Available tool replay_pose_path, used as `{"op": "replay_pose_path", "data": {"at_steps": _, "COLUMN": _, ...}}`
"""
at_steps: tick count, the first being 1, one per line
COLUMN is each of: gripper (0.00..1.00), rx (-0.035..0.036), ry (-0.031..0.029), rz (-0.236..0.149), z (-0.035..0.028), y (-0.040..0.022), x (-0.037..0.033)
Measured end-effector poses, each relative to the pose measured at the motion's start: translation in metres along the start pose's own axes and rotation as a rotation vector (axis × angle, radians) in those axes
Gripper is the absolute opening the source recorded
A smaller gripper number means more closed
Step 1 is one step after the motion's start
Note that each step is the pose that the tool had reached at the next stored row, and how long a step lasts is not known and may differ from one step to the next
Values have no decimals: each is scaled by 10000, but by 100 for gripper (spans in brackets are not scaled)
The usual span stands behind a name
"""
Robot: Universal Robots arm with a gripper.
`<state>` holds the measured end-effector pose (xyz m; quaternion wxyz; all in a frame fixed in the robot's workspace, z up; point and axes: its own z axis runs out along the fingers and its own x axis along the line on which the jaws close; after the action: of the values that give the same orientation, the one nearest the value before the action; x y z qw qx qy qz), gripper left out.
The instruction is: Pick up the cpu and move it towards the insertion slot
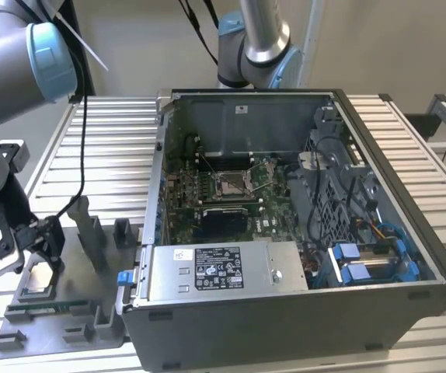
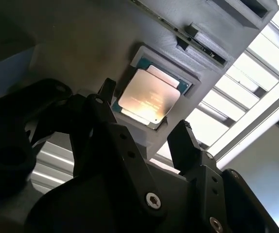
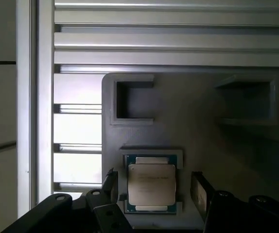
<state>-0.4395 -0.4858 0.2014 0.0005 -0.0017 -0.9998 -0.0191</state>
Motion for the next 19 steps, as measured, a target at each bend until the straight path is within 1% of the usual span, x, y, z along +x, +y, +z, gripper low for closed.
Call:
{"op": "replay_pose_path", "data": {"at_steps": 6, "gripper": 100, "rx": 1, "ry": 1, "rz": -3, "z": 38, "y": -40, "x": 14}}
{"op": "replay_pose_path", "data": {"at_steps": 11, "gripper": 100, "rx": -1, "ry": -1, "rz": -12, "z": 81, "y": -53, "x": 13}}
{"op": "replay_pose_path", "data": {"at_steps": 15, "gripper": 100, "rx": -1, "ry": 0, "rz": -18, "z": 107, "y": -72, "x": 14}}
{"op": "replay_pose_path", "data": {"at_steps": 19, "gripper": 100, "rx": 1, "ry": 3, "rz": -68, "z": 123, "y": -77, "x": 15}}
